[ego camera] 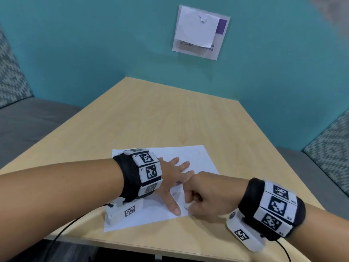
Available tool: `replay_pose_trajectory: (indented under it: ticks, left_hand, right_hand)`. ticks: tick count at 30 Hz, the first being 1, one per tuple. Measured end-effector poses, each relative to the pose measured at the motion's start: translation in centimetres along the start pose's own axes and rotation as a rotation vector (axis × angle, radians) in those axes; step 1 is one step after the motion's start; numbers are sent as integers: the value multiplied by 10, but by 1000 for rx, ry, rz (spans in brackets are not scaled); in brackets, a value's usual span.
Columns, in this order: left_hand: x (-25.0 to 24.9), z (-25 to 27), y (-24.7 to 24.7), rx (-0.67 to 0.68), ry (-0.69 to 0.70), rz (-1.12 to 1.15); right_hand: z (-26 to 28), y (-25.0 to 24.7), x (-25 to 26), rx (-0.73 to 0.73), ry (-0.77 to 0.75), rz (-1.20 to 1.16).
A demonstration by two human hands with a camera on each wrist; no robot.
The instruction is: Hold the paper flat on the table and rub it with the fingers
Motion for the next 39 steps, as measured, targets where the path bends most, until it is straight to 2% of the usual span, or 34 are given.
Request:
replay_pose_trajectory:
  ticks: [5, 10, 15, 19, 24, 28, 34, 39]
  left_hand:
    - [-3, 0, -1, 18, -11, -23]
    - [-3, 4, -2, 5, 13, 30]
    - [-3, 2, -2, 23, -31, -22]
    - [-2, 6, -2, 18, 5, 20]
    - [-2, 7, -1, 53, -40, -31]
    - [-3, 18, 1, 73, -21, -42]
    - [-8, 47, 12, 150, 33, 0]
    - [-17, 63, 22, 195, 66, 3]
  right_hand:
    - [-4, -23, -30, -105, 122, 35]
    - [-1, -1, 3, 9, 23, 4]
    - [-4, -25, -36, -130, 182, 34]
    - [0, -4, -4, -30, 54, 17]
    - [-1, -22, -35, -142, 199, 11]
    - [9, -15, -29, -138, 163, 5]
    - [33, -41, -67, -354, 231, -54]
    - [21, -37, -67, -353, 208, -100]
Point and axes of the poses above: each hand's wrist, its own z-axis away from the middle knuckle, its own y-axis out of the palm, x = y × z, the point moved 6 cm from there along -z, towards the middle knuckle, and after that the axes turned 7 degrees about x, right-handed, at the moved point
